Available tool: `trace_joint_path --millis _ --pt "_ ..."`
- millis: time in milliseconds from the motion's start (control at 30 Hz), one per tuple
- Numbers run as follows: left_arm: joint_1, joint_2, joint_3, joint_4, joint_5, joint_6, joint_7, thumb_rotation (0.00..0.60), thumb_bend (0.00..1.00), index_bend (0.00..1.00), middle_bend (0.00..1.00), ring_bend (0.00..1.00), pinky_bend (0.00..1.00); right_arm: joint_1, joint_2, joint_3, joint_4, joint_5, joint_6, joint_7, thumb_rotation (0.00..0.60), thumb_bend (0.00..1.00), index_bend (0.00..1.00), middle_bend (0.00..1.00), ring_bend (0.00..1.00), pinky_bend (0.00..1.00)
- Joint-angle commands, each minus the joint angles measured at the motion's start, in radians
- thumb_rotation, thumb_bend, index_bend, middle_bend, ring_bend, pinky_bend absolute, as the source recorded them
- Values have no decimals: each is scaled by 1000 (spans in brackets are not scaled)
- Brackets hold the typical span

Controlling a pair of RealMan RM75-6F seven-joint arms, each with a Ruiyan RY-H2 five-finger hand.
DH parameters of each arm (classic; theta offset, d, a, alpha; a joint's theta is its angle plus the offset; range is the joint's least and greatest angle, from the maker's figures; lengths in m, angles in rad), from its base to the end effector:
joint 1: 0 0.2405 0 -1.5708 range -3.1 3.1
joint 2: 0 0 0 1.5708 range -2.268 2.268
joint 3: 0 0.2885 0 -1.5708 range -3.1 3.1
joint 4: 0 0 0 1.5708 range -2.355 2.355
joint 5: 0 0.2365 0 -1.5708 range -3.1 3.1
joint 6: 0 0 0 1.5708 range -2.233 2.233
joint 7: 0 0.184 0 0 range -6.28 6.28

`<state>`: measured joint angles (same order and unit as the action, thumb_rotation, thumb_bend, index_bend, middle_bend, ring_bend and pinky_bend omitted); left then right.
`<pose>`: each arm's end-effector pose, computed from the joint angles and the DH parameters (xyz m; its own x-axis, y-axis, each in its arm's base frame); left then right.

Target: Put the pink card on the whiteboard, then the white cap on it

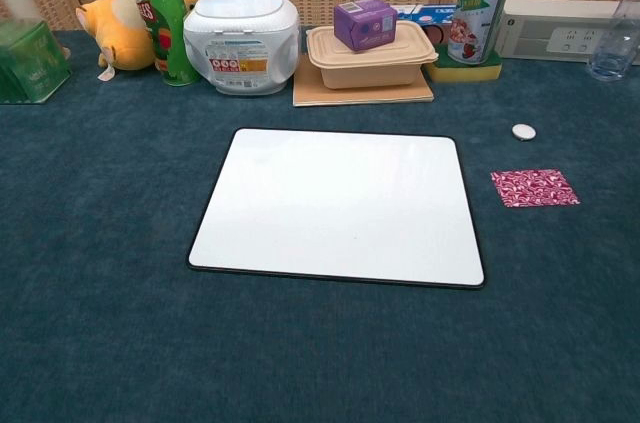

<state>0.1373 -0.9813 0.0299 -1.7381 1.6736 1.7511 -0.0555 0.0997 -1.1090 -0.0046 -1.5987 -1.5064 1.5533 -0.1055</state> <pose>-0.3301 0.1301 0.2032 0.3545 -0.0961 0.9301 0.9350 0.0224 -0.3541 -0.3502 -0.2184 0.1558 0.5126 0.0224 0.8583 -0.8580 -0.0237 0.5130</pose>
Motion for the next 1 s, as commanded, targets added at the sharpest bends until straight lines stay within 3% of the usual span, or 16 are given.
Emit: trace_joint_path --millis 33,267,400,567,733,1000 --pt "1 -1 1 3 4 2 -1 600 107 0 0 0 0 -4 3 2 -5 -1 -1 6 580 0 18 0 0 0" --pt "5 4 0 7 -2 9 -21 600 106 0 0 0 0 22 -12 10 2 -15 -54 38 581 42 72 0 0 0" --pt "9 2 2 12 11 22 -24 600 107 0 0 0 0 98 -14 13 -4 -20 -192 72 579 177 103 0 0 0" --pt "6 1 3 15 16 19 -22 600 107 0 0 0 0 202 -46 49 -40 14 -351 39 578 230 134 0 0 0" --pt "1 1 -2 8 6 10 -15 600 108 0 0 0 0 305 -96 97 -77 111 -502 -78 578 231 142 0 0 0" --pt "-3 -3 -1 1 4 -3 8 600 107 0 0 0 0 419 -180 153 -90 334 -640 -269 578 231 214 0 0 0"
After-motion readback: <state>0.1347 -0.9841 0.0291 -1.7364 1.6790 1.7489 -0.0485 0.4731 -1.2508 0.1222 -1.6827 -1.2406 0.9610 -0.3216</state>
